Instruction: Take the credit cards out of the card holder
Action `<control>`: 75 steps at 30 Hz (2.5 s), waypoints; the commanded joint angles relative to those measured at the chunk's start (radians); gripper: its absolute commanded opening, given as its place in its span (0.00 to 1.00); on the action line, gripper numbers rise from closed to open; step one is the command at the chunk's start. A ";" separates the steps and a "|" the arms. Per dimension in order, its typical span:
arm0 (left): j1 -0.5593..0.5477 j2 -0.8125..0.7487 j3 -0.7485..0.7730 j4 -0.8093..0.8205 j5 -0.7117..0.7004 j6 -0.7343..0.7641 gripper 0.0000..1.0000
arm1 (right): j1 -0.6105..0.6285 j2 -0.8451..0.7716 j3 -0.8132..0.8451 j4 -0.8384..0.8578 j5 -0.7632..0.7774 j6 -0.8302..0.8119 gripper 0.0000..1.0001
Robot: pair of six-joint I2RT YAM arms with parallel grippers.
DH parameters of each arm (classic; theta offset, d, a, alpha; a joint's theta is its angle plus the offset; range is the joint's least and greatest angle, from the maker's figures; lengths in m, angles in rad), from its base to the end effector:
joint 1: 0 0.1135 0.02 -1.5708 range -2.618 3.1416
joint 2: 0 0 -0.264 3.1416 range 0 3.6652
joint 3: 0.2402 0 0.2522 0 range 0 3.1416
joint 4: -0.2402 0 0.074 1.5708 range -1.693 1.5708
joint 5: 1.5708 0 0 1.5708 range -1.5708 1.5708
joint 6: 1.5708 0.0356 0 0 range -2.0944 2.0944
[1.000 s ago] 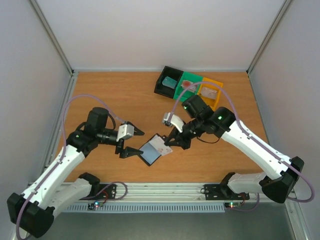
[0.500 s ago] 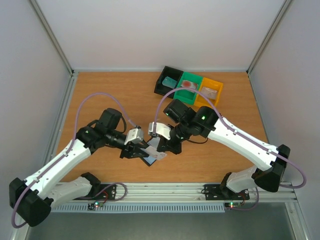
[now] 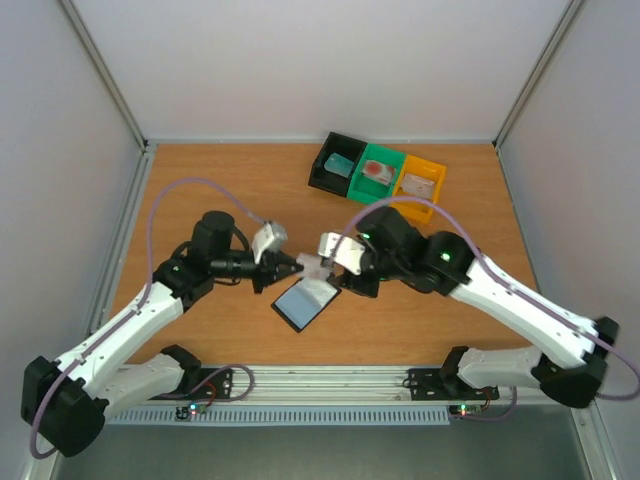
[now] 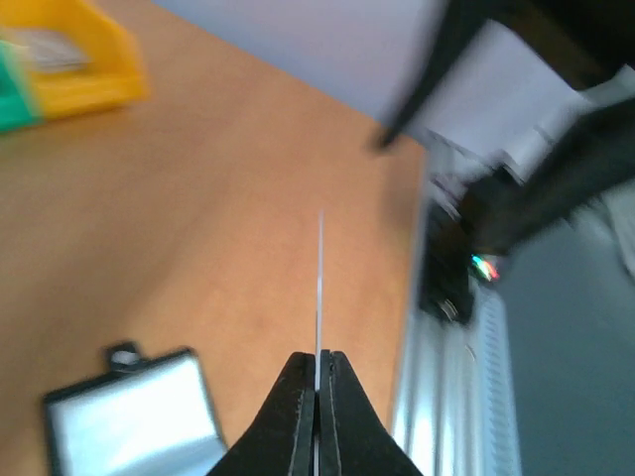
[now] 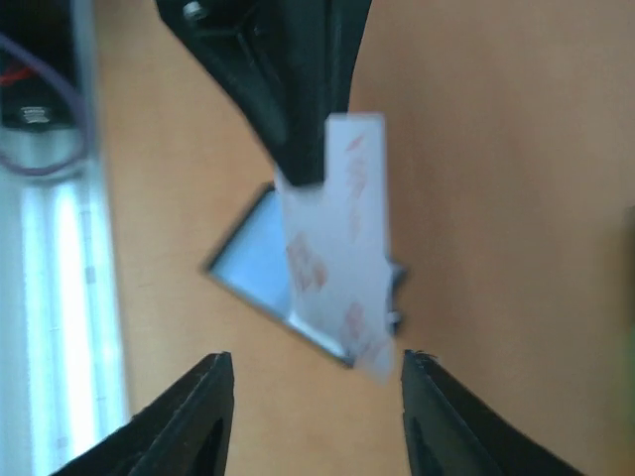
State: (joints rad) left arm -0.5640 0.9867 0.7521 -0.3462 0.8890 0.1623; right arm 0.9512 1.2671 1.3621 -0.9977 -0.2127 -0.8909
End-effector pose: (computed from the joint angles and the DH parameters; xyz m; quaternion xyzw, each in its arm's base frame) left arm 0.1604 -0.1341 0.2822 0.4732 0.6701 -0.4563 0.3448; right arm 0.1371 0.2051 0.3630 -0.7690 0.5406 0.1101 0.3228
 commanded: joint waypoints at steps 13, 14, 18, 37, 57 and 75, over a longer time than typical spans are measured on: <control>0.224 -0.106 0.061 0.301 -0.566 -1.272 0.00 | 0.021 0.009 -0.435 1.455 0.347 -0.812 0.66; 0.231 -0.108 0.058 0.309 -0.560 -1.285 0.00 | 0.021 0.041 -0.434 1.516 0.350 -0.833 0.67; 0.236 -0.133 0.010 0.380 -0.561 -1.326 0.00 | 0.034 0.133 -0.413 1.617 0.346 -0.884 0.70; 0.237 -0.169 -0.070 0.531 -0.558 -1.336 0.00 | 0.038 0.391 -0.366 2.040 0.405 -1.153 0.23; 0.247 -0.255 -0.204 0.333 -0.682 -1.116 0.99 | -0.141 0.204 -0.185 1.082 0.545 -0.695 0.01; 0.383 -0.346 -0.491 0.178 -0.930 -1.087 0.99 | -0.793 0.627 0.386 0.194 0.437 -0.406 0.01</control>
State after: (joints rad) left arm -0.1944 0.6525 0.2790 -0.2394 0.0128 -0.9409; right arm 0.2054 1.8366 1.6623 -0.6979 0.2520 -1.2980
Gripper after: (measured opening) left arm 0.994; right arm 0.013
